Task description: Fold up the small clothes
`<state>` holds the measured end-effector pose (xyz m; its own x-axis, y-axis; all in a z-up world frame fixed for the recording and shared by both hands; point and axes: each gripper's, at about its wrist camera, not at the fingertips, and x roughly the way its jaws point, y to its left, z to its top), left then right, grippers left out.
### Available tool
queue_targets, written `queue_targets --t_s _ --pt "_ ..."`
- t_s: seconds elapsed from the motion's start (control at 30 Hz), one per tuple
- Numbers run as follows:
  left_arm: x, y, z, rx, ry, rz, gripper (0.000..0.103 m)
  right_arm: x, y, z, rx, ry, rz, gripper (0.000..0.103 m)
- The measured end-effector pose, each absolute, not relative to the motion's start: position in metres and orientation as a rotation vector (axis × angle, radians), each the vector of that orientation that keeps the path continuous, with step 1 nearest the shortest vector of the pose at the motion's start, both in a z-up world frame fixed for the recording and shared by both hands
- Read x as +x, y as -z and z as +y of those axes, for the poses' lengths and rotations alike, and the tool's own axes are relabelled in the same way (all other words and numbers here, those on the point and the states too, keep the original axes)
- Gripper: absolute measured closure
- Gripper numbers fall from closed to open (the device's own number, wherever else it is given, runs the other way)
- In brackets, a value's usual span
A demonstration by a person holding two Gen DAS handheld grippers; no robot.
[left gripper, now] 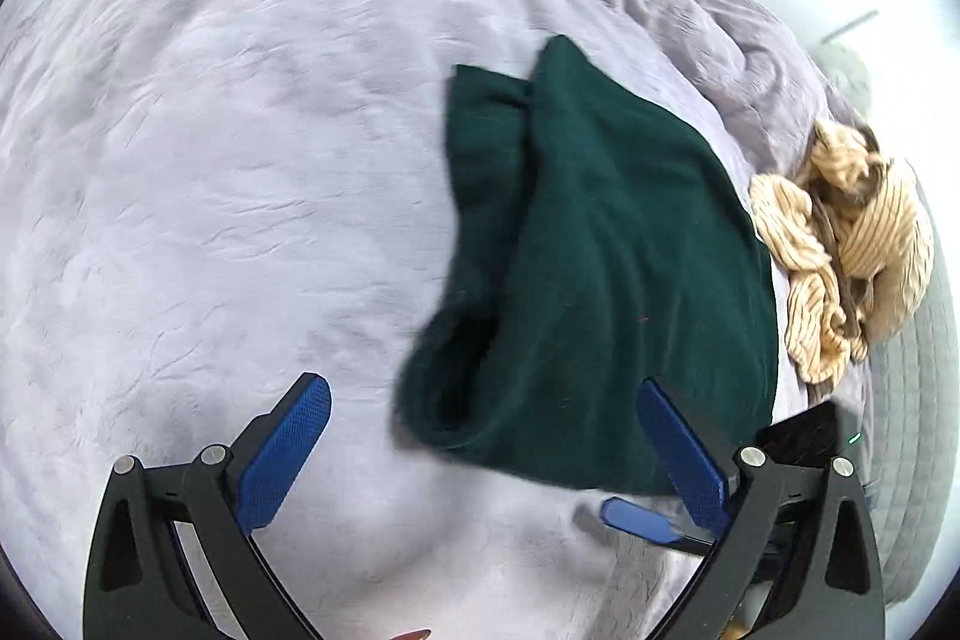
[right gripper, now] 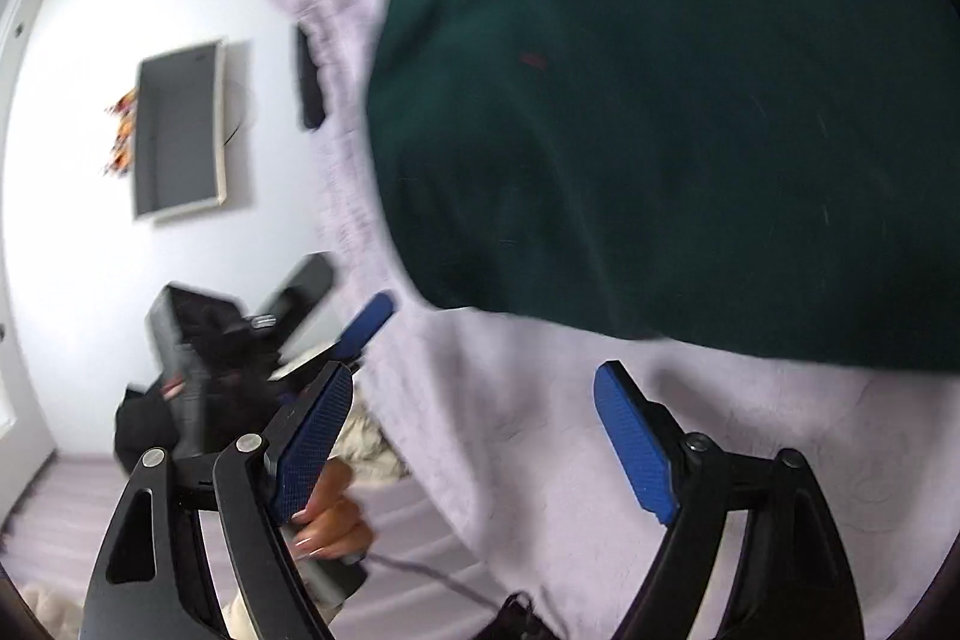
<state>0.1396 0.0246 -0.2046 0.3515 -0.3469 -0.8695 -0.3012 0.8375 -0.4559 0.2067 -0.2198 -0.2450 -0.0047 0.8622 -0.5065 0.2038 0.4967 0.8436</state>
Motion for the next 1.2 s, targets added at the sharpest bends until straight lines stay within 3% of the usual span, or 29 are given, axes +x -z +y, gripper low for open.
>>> queue_targets --t_s 0.23,0.63,0.7,0.77,0.83,1.0,1.2 --pt "0.141 0.234 0.027 -0.788 0.134 1.272 0.001 0.207 0.273 -0.233 1.262 -0.533 1.272 0.018" --pt "0.154 0.257 -0.012 -0.966 0.170 1.273 0.001 0.236 0.231 -0.223 1.180 -0.666 1.181 0.018" --pt "0.162 0.255 -0.012 -0.897 0.092 1.286 0.021 0.237 0.232 -0.219 1.161 -0.668 1.222 0.018" --pt "0.170 0.256 -0.013 -0.833 0.031 1.307 0.057 0.236 0.228 -0.221 1.086 -0.670 1.300 0.018" --pt "0.172 0.252 -0.016 -0.778 0.025 1.290 0.081 0.240 0.208 -0.233 0.952 -0.683 1.361 0.018" --pt "0.167 0.221 -0.065 -0.274 -0.010 1.186 0.087 0.289 0.139 -0.220 0.587 -0.696 1.390 0.017" --pt "0.158 0.213 -0.114 0.110 -0.010 1.078 0.087 0.366 0.130 -0.111 0.042 -0.748 1.580 0.016"
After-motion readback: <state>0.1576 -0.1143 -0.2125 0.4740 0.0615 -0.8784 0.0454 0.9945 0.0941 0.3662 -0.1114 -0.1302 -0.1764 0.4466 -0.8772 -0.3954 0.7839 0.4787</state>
